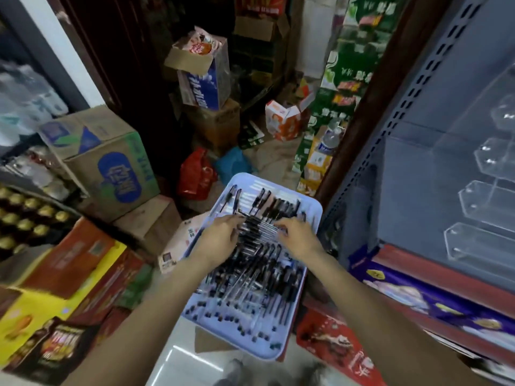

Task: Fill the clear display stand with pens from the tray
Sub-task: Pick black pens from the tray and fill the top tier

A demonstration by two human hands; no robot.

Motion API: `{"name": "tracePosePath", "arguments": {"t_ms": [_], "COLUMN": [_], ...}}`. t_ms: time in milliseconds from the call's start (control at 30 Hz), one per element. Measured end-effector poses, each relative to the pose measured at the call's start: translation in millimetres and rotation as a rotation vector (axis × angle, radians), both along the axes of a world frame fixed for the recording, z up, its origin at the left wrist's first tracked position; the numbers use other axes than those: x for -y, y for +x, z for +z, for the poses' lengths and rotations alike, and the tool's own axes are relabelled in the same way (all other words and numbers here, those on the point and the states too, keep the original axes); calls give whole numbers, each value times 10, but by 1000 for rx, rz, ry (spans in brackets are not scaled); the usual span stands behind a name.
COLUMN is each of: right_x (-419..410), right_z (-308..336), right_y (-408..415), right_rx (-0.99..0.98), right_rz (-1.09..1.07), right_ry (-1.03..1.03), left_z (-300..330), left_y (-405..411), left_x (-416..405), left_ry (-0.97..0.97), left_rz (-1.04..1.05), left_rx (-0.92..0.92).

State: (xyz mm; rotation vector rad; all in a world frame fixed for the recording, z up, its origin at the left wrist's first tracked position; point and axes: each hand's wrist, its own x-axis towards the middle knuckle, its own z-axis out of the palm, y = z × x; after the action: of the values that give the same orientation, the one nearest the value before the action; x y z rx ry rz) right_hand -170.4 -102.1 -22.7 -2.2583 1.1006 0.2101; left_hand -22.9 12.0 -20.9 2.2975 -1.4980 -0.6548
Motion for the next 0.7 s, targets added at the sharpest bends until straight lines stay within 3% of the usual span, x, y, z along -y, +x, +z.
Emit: {"name": "tracePosePath", "arguments": {"t_ms": [200, 467, 600, 700], "right_x": [39, 129, 104, 59], "right_z": [-182, -163, -74, 85], "right_y": [90, 148, 142, 125], "right_rx": [-119, -67, -5, 179], "right_rz": [-10, -105, -166, -260], "right_ry": [-118, 75, 94, 125], "left_z": [-258, -302, -284, -167], "left_y": [120, 242, 231, 188], "left_x": [-82, -48, 7, 69], "left_ry": [43, 37, -5, -130], "left_rz": [-177, -177, -138, 14], "left_rx": [134, 87, 2, -156]}}
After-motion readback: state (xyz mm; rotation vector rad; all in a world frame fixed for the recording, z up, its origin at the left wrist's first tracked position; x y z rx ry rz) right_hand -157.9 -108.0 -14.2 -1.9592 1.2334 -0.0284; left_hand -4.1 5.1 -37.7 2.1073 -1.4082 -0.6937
